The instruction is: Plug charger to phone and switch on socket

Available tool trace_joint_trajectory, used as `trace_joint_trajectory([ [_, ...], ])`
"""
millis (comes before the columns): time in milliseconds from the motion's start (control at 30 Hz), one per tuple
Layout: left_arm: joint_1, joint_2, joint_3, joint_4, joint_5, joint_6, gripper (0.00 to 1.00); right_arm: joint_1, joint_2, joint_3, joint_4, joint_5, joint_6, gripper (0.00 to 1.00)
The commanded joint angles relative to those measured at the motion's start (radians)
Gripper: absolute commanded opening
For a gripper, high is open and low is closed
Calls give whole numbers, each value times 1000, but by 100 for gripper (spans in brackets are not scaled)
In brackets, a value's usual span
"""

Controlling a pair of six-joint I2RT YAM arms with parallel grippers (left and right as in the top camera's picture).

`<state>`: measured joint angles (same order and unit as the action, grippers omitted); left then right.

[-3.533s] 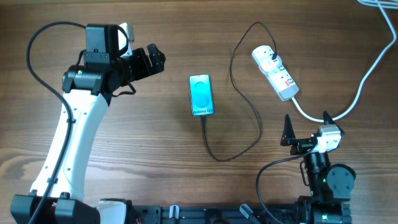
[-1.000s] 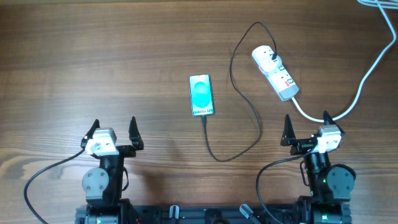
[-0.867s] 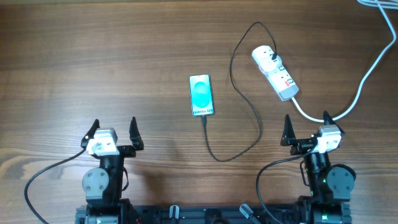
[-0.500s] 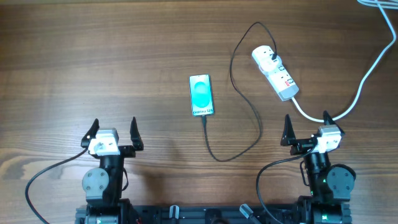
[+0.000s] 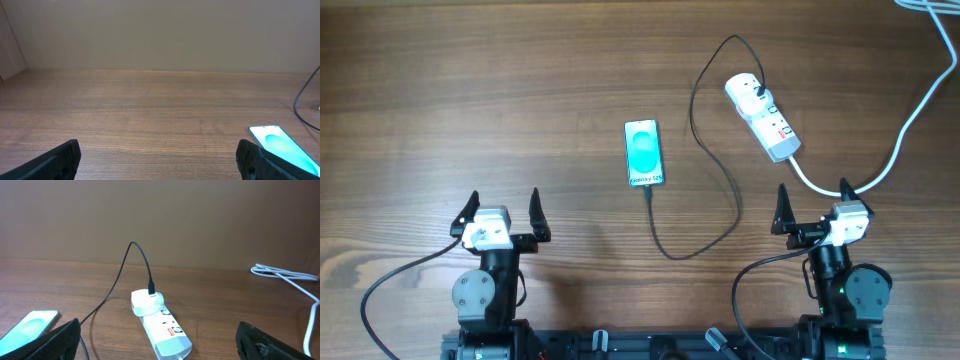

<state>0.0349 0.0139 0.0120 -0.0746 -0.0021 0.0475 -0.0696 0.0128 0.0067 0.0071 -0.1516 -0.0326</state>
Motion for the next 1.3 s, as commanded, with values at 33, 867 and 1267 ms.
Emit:
trace_joint_trajectory([
  [33,0,-10,-6,0,12,-2,100,5,-8,-2,2,13,-20,100],
  [867,0,-8,-6,0,12,-2,100,5,-8,-2,2,13,-20,100],
  [1267,0,-8,-6,0,12,-2,100,5,-8,-2,2,13,-19,100],
])
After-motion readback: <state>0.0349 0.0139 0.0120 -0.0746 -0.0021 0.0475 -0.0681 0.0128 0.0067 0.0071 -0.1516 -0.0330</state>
